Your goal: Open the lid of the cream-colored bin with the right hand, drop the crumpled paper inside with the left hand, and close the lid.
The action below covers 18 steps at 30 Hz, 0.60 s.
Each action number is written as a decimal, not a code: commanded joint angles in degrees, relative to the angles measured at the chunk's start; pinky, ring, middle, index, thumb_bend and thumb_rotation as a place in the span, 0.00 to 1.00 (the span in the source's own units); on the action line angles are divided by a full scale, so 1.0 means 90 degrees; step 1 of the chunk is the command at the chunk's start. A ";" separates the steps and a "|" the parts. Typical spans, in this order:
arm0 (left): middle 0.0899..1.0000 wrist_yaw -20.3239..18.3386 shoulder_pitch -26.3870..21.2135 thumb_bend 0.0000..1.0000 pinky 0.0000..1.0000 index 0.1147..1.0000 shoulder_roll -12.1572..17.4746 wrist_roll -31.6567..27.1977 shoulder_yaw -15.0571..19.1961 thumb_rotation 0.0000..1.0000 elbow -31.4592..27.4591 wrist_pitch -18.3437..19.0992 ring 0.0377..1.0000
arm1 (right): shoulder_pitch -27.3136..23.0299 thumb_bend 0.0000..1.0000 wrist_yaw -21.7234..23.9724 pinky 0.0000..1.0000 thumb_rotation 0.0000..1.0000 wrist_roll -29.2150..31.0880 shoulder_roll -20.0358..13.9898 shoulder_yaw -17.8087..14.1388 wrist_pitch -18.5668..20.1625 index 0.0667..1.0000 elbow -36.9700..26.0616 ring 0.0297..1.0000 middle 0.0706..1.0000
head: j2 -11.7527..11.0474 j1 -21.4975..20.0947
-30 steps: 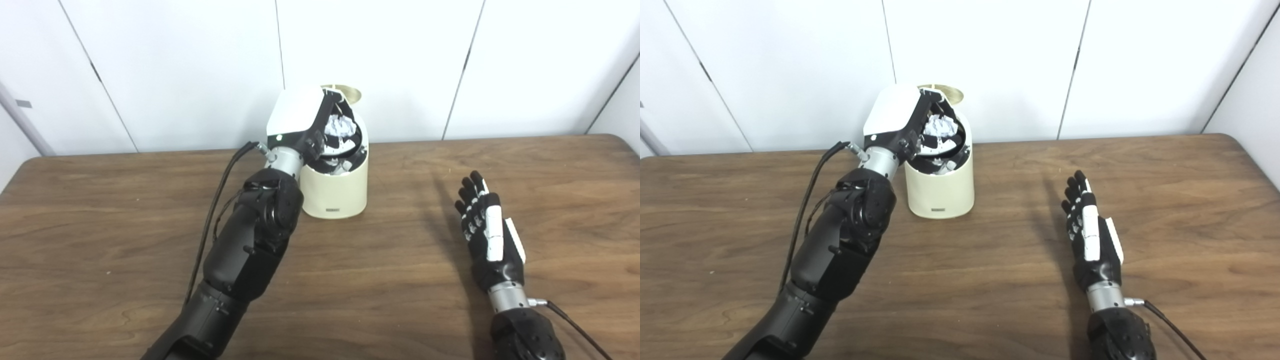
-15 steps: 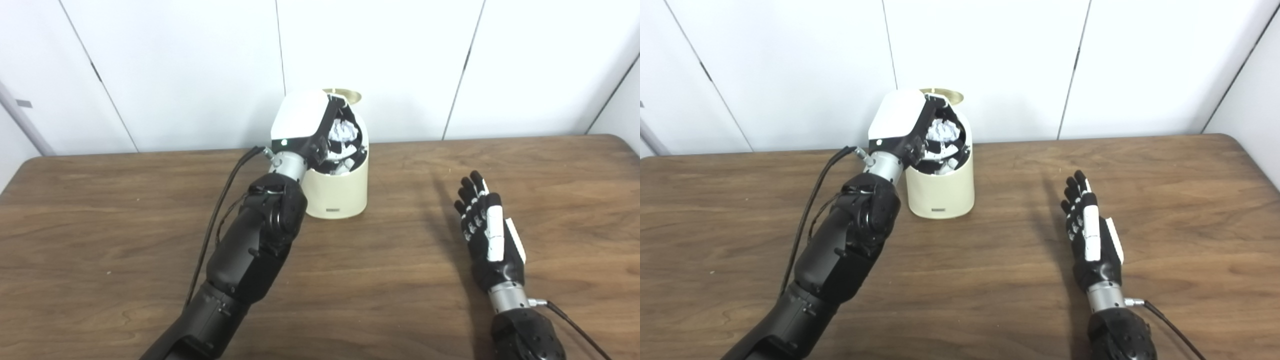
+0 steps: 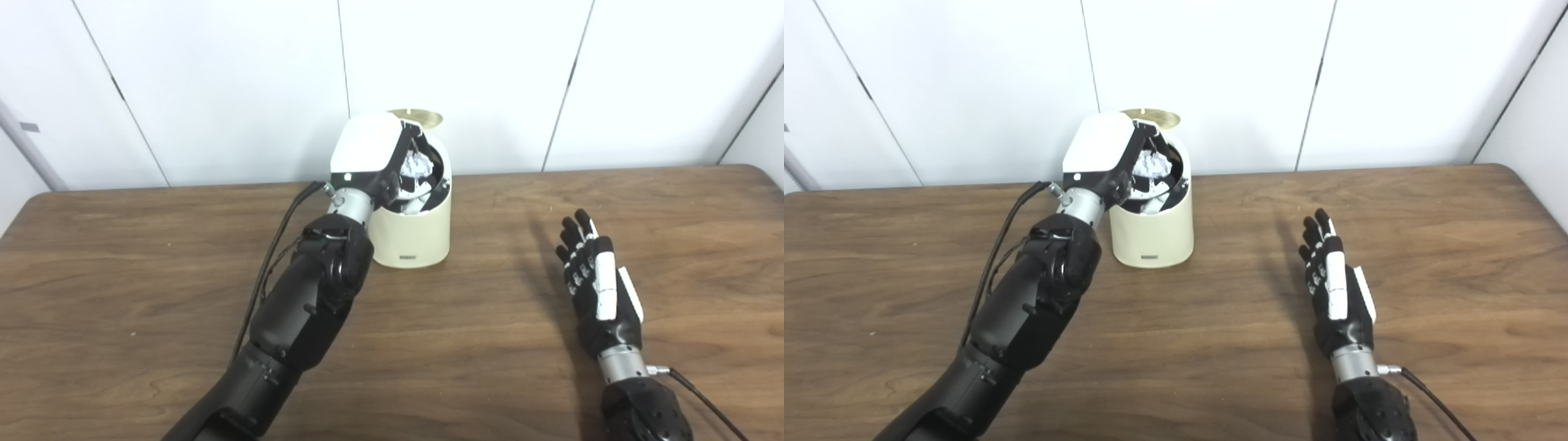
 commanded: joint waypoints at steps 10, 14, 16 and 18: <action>0.45 -0.0163 -0.0409 0.46 0.27 0.50 0.0079 0.0318 -0.0111 0.00 -0.0146 0.0202 0.37 | 0.0248 0.56 0.0050 1.00 1.00 0.0007 0.0007 -0.0024 -0.0304 1.00 0.0385 1.00 0.96 | -0.0001 -0.0008; 0.46 -0.0441 -0.0420 0.47 0.31 0.47 0.0116 0.0551 -0.0217 0.00 -0.0236 0.0421 0.42 | 0.0264 0.57 0.0046 1.00 1.00 0.0008 -0.0001 -0.0023 -0.0287 0.99 0.0356 0.99 0.95 | 0.0031 -0.0047; 0.47 -0.0556 -0.0428 0.50 0.37 0.44 0.0126 0.0637 -0.0246 0.00 -0.0271 0.0514 0.42 | 0.0272 0.58 0.0029 1.00 1.00 -0.0007 -0.0001 -0.0018 -0.0245 0.99 0.0333 0.99 0.94 | 0.0036 -0.0070; 0.48 -0.0716 -0.0431 0.51 0.40 0.43 0.0149 0.0743 -0.0286 0.00 -0.0332 0.0619 0.47 | 0.0272 0.59 0.0040 0.99 1.00 0.0010 0.0008 -0.0004 -0.0211 1.00 0.0309 0.99 0.94 | 0.0043 -0.0060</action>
